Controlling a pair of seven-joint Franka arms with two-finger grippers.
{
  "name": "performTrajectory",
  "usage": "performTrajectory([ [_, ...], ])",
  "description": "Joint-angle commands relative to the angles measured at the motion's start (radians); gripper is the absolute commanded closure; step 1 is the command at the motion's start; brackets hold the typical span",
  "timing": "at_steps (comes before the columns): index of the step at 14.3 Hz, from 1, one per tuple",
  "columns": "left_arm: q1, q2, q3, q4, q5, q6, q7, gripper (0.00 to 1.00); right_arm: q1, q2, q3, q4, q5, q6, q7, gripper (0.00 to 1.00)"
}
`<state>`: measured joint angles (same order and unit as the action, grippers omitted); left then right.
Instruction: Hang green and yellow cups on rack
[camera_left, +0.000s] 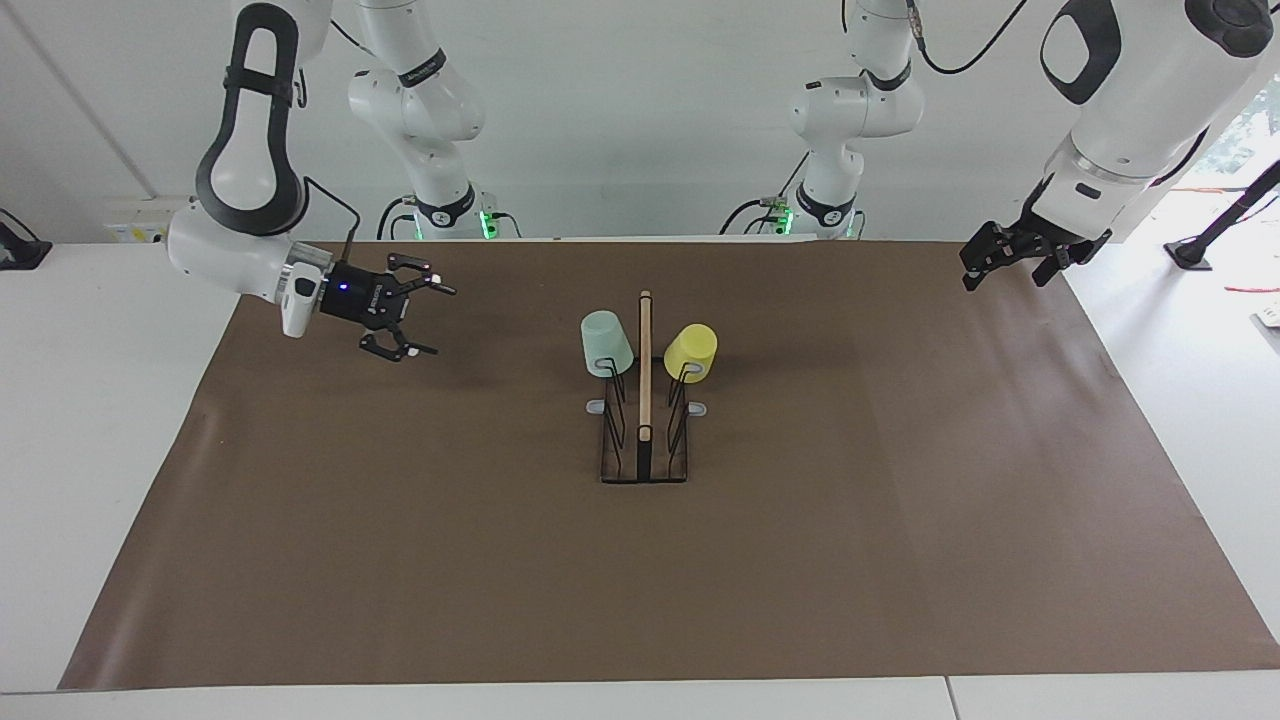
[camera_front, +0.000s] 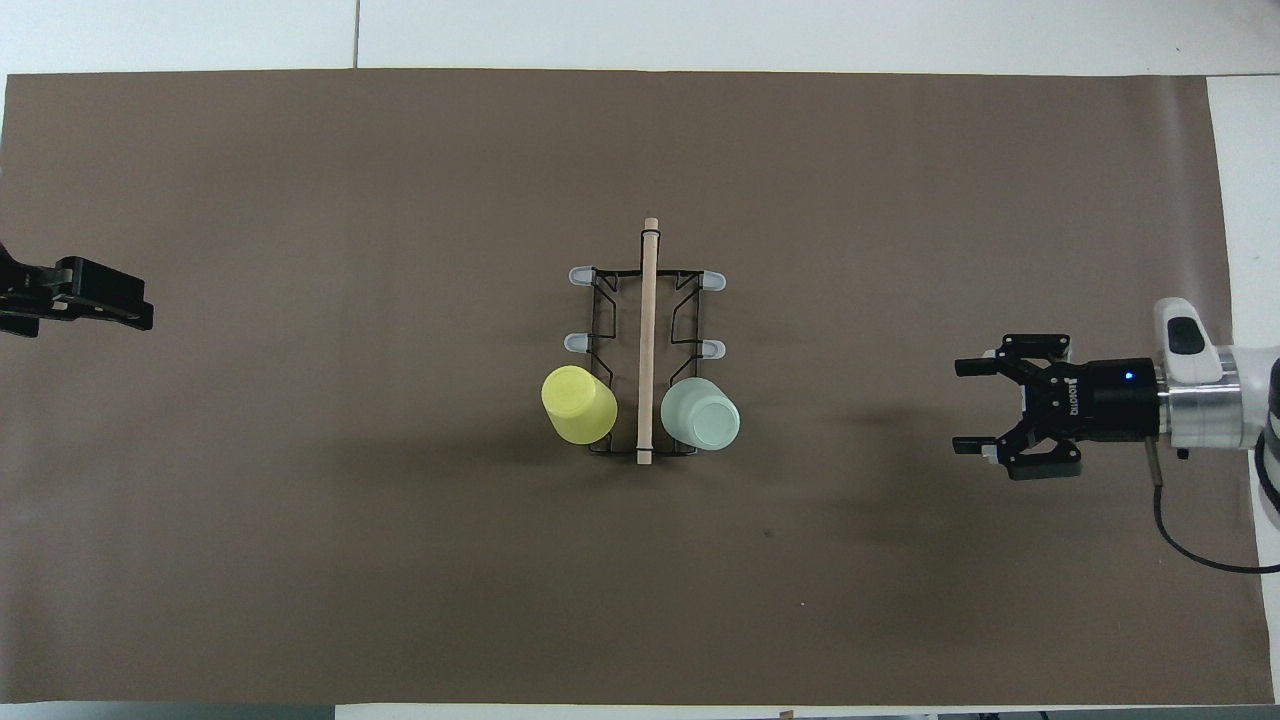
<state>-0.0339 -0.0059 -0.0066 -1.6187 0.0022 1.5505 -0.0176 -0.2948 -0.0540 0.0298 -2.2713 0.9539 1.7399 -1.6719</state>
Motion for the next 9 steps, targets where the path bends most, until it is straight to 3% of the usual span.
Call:
performTrajectory([
  [1,0.003,-0.014,-0.001,-0.015,0.015,-0.004,0.007,0.00,-0.015,0.032,0.010,0.162,-0.179,-0.051,0.238,0.00],
  [5,0.003,-0.014,-0.001,-0.015,0.015,-0.004,0.007,0.00,-0.001,0.075,0.013,0.358,-0.499,-0.062,0.570,0.00],
  [9,0.003,-0.014,-0.001,-0.015,0.015,-0.004,0.007,0.00,0.078,0.065,0.018,0.482,-0.775,-0.111,0.852,0.00],
])
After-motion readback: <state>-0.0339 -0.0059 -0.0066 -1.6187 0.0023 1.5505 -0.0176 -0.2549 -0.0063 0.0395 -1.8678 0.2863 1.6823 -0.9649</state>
